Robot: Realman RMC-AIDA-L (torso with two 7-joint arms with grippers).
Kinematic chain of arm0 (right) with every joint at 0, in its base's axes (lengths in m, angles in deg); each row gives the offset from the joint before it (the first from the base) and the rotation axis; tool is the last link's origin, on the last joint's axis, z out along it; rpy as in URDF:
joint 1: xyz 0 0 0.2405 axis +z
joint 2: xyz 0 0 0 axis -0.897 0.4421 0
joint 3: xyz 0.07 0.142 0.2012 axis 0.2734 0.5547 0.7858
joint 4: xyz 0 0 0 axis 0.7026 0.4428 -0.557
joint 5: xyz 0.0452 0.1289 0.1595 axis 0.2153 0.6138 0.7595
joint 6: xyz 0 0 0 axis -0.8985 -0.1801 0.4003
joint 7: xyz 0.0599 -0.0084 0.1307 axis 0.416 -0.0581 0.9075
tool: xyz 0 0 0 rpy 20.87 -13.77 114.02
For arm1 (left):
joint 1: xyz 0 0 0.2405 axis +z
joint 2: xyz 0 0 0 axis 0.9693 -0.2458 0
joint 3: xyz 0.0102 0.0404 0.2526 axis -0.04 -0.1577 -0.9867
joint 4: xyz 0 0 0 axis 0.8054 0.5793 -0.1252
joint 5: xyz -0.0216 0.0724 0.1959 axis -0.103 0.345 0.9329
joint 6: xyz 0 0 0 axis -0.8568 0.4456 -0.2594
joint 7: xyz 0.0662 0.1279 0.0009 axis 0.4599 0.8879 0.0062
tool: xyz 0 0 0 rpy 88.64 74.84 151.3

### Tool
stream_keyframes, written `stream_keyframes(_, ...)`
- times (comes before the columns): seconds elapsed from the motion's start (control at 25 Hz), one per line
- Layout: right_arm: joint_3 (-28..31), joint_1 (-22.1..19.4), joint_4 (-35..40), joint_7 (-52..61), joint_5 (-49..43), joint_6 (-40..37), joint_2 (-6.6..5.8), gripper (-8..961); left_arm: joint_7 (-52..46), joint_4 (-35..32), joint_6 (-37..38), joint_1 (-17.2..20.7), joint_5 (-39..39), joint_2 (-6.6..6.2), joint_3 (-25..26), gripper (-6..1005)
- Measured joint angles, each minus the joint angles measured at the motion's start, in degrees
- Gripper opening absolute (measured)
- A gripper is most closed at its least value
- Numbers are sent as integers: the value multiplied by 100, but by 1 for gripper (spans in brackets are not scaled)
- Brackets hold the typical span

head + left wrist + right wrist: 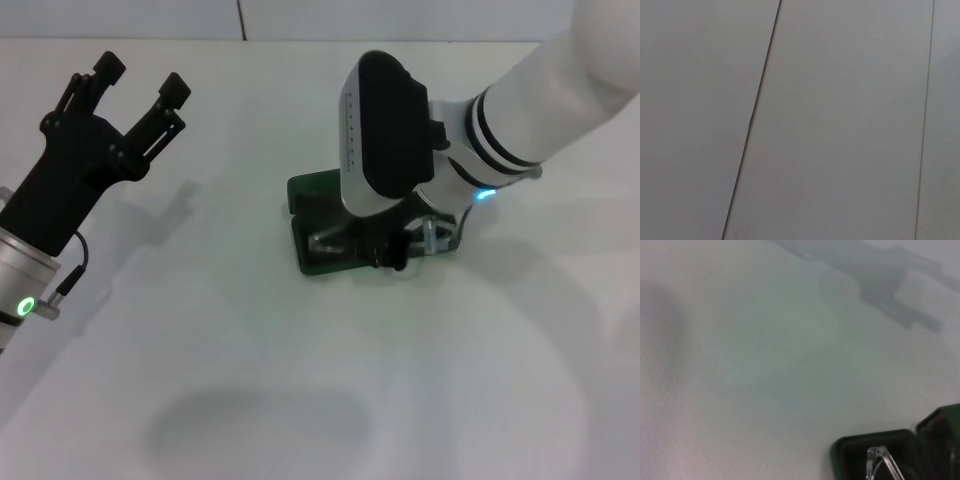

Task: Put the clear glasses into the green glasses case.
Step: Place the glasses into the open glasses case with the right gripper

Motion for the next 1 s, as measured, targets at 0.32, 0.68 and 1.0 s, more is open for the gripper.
stream_keyframes(0.32,356,-681,1156,-53,-82,-724,-40,218,-11,-13,23,18,0,0,0,888)
stream_keyframes(0.68,834,-1149,1668,-23,-508,-878,-22,219,-14,-12,45,22,3,0,0,887)
stream_keyframes(1.0,884,-1121,1584,-9,-609,-769,-14,221,-23,-26,45,20,15,-8,0,887)
